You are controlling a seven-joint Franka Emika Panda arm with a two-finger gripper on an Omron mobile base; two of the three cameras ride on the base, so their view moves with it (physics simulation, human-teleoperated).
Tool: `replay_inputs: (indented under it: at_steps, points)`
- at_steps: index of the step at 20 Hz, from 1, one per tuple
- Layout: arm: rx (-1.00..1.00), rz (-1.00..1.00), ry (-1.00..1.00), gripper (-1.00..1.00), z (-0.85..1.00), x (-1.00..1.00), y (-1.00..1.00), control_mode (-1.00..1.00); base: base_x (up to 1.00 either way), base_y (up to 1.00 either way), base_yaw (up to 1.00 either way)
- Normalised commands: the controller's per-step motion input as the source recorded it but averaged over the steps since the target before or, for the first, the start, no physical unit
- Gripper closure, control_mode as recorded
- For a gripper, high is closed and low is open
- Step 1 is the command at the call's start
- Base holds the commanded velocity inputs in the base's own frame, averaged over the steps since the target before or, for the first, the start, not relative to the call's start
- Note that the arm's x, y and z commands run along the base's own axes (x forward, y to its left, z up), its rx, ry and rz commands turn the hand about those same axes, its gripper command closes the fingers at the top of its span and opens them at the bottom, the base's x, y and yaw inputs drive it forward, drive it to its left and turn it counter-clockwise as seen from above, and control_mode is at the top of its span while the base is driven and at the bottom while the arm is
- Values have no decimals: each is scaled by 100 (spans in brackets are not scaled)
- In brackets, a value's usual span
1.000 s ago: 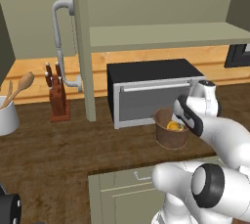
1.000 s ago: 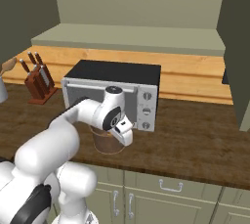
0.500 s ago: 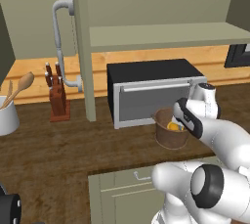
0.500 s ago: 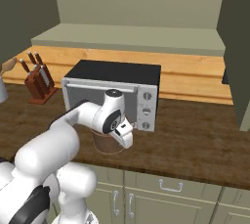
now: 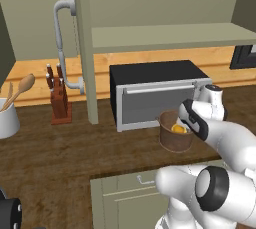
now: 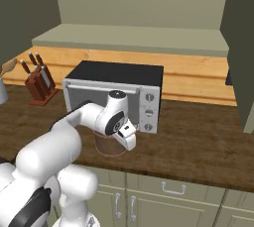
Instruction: Open the cabinet, pick up the bread from the cabinet and place it in the basket. Then move the basket to the dining counter.
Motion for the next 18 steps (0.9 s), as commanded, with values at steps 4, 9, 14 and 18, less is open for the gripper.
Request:
replay_inputs:
  at_steps: [4, 9, 14, 18]
  points:
    - [0, -3, -1, 100, -1, 0, 11, -100, 0, 0, 0]
    - [0, -15, -8, 100, 12, -28, 0, -100, 0, 0, 0]
    - [0, -6, -11, 100, 69, -51, 0, -100, 0, 0, 0]
    - [0, 0, -4, 100, 93, -51, 0, -100, 0, 0, 0]
